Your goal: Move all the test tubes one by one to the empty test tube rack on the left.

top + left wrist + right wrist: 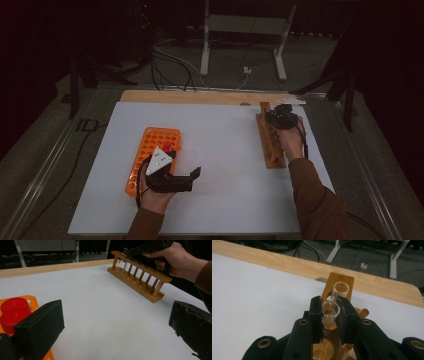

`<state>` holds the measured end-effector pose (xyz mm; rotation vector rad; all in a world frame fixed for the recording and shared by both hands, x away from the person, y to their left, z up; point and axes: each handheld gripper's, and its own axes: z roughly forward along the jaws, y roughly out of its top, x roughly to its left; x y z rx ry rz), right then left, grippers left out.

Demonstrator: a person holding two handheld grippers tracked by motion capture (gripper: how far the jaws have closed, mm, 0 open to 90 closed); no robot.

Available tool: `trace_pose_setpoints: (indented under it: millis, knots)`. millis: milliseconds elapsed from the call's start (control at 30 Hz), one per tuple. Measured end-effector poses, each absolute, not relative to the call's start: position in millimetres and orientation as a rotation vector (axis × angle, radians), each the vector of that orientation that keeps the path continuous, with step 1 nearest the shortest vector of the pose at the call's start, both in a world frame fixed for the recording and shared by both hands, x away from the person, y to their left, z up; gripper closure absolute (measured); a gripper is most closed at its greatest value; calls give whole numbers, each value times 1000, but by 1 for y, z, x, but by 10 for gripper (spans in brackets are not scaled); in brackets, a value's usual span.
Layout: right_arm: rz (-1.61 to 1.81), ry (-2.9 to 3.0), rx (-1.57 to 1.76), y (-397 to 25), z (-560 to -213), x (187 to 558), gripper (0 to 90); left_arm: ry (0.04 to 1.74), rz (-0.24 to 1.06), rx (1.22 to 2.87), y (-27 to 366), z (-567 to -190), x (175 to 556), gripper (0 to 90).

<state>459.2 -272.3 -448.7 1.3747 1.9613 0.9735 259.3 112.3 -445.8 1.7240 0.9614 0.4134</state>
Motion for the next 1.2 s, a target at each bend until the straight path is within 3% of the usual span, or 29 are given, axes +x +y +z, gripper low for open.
trace_pose_setpoints:
  millis: [767, 1200]
  knots:
    - [1010, 1876, 1254, -273, -402, 433, 757, 963, 385, 1705, 111, -447, 260, 7]
    - [1107, 1952, 1143, -260, -384, 400, 756, 952, 396, 1709, 106, -448, 261, 7]
